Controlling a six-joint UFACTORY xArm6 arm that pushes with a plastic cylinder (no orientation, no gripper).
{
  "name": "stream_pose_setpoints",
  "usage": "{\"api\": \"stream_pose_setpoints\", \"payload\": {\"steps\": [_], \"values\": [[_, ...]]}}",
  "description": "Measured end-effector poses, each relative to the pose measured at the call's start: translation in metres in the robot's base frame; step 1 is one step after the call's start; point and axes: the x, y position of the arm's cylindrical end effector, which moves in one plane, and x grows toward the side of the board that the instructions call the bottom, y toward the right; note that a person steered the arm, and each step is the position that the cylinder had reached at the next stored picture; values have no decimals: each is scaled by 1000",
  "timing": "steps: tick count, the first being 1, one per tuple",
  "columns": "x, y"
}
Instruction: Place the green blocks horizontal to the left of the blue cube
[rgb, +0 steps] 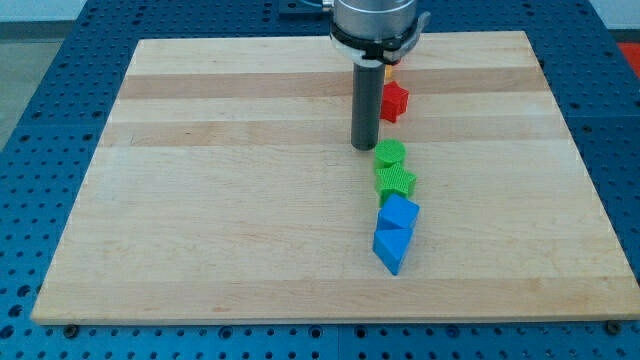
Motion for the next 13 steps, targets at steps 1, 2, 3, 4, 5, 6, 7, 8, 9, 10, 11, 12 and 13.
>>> {"api": "stream_pose_setpoints", "payload": {"steps": [1,2,3,4,5,6,7,8,9,10,11,12,13], "values": [[-22,15],[-41,36],[-38,55],[-17,69],[10,71],[39,72],[64,20],[74,-33],[71,-7],[63,54],[42,73],[25,23],[25,-35]]}}
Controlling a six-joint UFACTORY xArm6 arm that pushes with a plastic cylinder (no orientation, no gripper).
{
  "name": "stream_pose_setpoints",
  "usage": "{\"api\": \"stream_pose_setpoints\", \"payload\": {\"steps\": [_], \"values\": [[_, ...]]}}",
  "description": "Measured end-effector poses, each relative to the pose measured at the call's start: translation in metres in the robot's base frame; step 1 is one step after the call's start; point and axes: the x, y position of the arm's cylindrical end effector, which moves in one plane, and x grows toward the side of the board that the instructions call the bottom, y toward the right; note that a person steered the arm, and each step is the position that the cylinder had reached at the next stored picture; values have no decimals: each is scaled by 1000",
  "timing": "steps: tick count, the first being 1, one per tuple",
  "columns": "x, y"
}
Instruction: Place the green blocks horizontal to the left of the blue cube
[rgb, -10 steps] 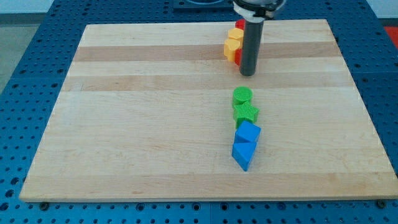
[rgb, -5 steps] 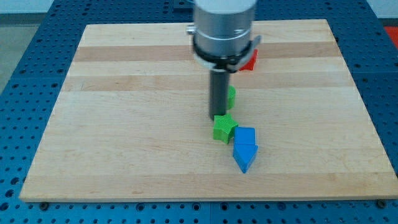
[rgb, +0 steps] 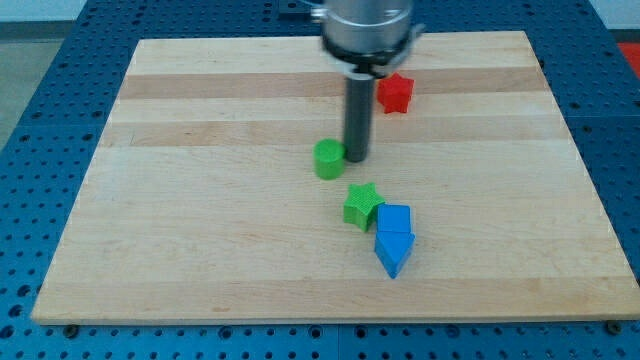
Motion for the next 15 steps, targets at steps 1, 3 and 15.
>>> {"api": "stream_pose_setpoints", "payload": {"steps": [1,3,15], "values": [[-1,-31],[-8,-90],[61,-9]]}}
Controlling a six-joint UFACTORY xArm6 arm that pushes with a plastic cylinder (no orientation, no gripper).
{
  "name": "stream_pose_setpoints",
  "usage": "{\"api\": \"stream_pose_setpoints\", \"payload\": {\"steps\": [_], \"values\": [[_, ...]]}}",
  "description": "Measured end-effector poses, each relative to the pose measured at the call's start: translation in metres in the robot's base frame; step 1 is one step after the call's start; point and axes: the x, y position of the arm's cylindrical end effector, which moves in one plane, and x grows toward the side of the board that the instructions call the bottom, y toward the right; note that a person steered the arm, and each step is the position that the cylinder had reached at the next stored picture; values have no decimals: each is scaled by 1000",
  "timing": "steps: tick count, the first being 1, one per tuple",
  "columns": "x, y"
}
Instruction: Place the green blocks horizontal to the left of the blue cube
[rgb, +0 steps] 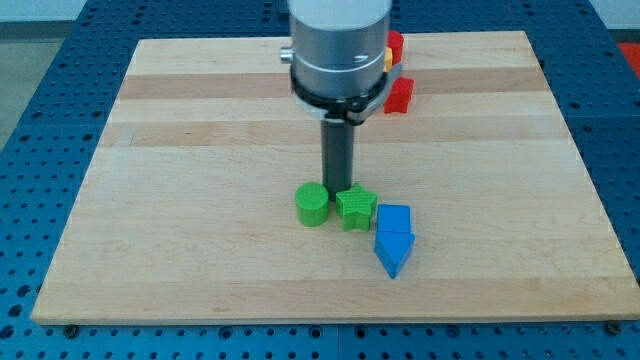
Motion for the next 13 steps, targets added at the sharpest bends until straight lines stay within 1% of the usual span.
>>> {"api": "stream_pose_setpoints", "payload": {"steps": [1,2,3,4,5,6,7,8,9,10,11,13], "values": [[3,-6],[-7,-6],[-36,2],[-29,30],[4,31],[20,30],[10,31],[-20,42],[-21,22],[-4,-16],[2,-26],[3,-26]]}}
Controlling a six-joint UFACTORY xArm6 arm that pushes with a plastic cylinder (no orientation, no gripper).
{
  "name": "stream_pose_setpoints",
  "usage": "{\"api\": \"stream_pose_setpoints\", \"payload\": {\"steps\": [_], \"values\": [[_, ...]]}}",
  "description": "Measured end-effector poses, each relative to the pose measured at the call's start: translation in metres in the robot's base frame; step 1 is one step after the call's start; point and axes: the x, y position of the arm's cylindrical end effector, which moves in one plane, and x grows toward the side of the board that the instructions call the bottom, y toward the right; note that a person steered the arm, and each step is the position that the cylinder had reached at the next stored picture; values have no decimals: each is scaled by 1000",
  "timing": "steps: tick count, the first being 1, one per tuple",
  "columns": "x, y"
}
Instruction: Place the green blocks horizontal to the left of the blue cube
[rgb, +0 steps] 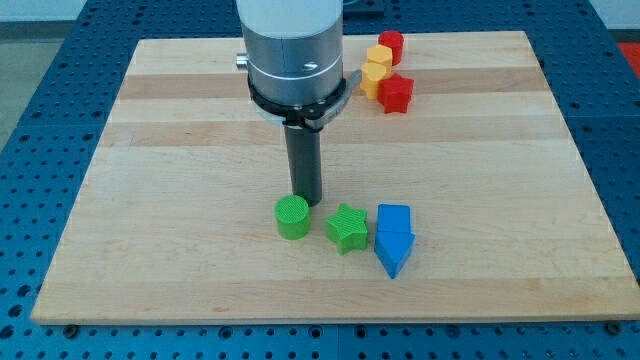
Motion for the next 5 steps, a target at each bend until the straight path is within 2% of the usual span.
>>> {"api": "stream_pose_setpoints", "payload": {"steps": [2,4,5], "values": [[-15,-16],[4,-25],[10,-12]]}}
